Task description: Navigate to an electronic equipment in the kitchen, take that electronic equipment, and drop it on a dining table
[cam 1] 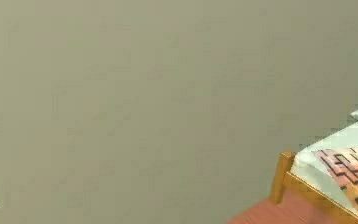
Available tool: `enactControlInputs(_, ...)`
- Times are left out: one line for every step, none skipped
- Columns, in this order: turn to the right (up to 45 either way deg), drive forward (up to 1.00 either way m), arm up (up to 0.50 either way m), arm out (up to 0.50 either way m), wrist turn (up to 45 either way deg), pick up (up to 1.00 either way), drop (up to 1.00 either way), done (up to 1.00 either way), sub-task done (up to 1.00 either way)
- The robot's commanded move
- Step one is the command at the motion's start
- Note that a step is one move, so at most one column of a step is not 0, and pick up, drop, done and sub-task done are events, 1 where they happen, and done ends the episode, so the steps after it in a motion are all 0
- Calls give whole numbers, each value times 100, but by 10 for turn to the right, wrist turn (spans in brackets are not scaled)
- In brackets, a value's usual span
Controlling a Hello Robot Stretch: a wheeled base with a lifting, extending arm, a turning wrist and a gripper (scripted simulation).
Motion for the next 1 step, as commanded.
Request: enactControlInputs(-450,0,0,0,0,0,0,0,0)
